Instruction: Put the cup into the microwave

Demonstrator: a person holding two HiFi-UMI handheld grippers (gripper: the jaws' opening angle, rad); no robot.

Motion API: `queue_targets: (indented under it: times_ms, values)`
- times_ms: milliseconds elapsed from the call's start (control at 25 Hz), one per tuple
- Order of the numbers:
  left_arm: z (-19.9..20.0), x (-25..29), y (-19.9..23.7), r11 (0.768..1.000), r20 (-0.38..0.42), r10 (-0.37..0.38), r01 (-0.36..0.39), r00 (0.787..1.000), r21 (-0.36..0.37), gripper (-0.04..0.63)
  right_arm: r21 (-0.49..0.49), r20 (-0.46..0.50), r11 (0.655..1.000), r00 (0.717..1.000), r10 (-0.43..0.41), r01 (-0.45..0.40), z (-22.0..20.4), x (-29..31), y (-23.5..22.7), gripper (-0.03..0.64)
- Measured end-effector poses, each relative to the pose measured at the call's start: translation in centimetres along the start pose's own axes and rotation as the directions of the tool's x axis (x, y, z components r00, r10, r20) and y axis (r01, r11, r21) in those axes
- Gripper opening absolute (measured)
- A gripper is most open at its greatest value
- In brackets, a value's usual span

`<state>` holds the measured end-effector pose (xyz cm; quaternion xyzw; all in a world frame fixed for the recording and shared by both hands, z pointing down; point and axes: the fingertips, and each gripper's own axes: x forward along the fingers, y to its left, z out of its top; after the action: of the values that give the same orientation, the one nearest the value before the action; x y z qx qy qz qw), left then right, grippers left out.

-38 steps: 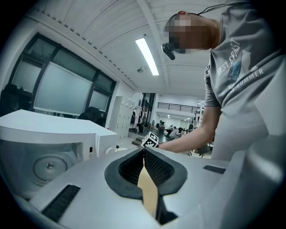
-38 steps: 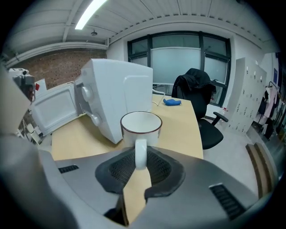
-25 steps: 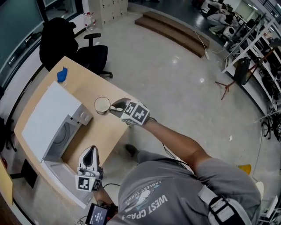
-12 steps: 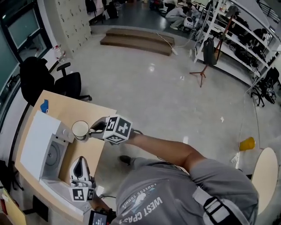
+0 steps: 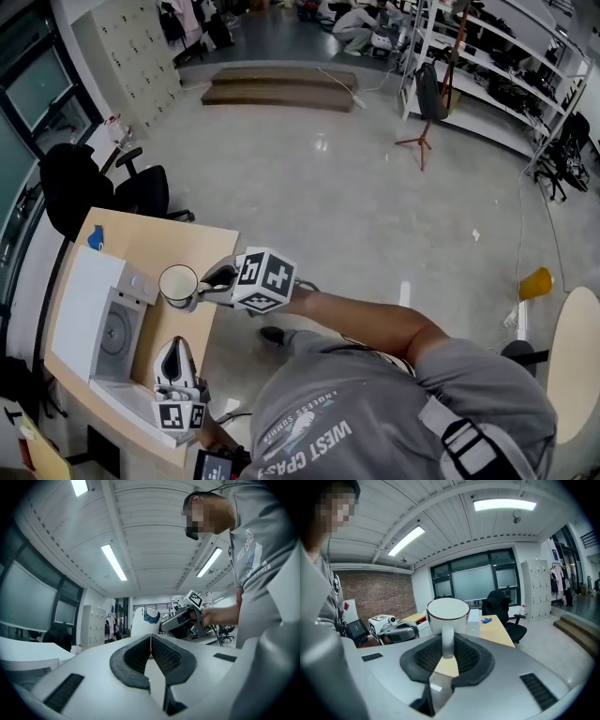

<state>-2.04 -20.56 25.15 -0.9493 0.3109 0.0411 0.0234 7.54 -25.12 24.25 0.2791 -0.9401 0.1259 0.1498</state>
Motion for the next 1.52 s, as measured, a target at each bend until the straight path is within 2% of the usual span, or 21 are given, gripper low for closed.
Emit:
queue_targets:
  times_ms: [280, 440, 640, 840, 1120, 1520]
  values:
    - [3.8, -6.0, -2.3, 0.994, -0.036, 0.105, -0.103, 0.994, 0.038, 0.023, -0.017, 0.021, 0.99, 0.99, 0.14, -0.14, 1.5, -0.7, 6.3, 0.072]
    - [-1.1, -8.1, 0.9, 0.984, -0.129, 0.152, -0.137, 0.98, 0.117, 0.023, -0.035, 0.018, 0.983, 0.984, 0.178, -0.178, 0.1, 3.7, 4.6, 0.072]
    - [-6.0, -10.9, 8.9, 0.969, -0.128, 0.245, -0.24, 0.961, 0.055, 0.023, -0.049, 0.021, 0.971, 0.972, 0.235, -0.233, -2.0, 15.3, 2.7, 0.072]
    - [-7.7, -12.8, 10.7, 0.947, -0.192, 0.322, -0.317, 0.927, 0.056, 0.023, -0.062, -0.032, 0.939, 0.941, 0.336, -0.338, -2.8, 19.6, 4.2, 0.072]
    - [-7.2, -13.4, 12.0, 0.94, -0.164, 0.341, -0.336, 0.926, 0.055, 0.023, -0.066, -0.057, 0.929, 0.931, 0.359, -0.363, -3.3, 22.8, 5.1, 0.072]
    - [-6.7, -14.2, 13.9, 0.921, -0.145, 0.389, -0.39, 0.91, 0.019, 0.023, -0.079, -0.134, 0.927, 0.926, 0.353, -0.365, -3.4, 27.7, 4.2, 0.072]
